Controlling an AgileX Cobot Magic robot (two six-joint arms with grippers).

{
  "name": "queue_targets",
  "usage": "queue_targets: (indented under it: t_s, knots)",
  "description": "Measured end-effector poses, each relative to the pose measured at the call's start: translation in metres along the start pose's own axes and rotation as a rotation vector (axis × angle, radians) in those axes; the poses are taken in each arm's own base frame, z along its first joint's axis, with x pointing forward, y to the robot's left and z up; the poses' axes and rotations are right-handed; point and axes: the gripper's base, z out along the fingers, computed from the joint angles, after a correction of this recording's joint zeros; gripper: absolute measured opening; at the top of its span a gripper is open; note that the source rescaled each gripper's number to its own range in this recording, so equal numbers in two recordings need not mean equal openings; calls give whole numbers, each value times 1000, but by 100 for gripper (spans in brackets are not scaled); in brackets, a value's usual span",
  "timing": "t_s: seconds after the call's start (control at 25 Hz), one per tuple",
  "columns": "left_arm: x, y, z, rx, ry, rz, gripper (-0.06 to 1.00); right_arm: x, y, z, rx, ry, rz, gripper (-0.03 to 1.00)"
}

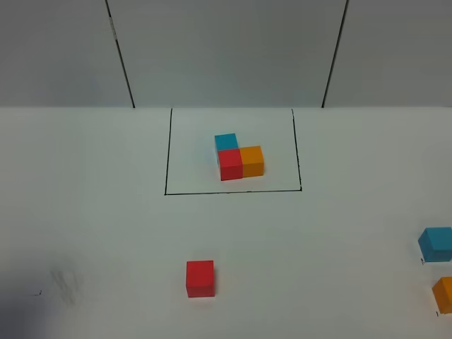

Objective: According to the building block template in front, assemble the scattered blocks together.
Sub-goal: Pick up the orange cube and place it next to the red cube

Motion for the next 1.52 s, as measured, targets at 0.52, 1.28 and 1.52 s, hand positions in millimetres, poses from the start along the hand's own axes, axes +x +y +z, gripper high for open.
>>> queue_targets:
  t_s: [0.52, 1.28, 1.52]
  knots:
    - [105, 27, -125, 270, -535, -41, 64, 0, 0, 0, 0, 0, 1, 0]
    - [164, -13, -44, 155, -236, -194, 64, 0, 0, 0, 0, 0, 1, 0]
    - [169, -16, -34, 159, -179, -190, 64, 0, 0, 0, 0, 0, 3, 0]
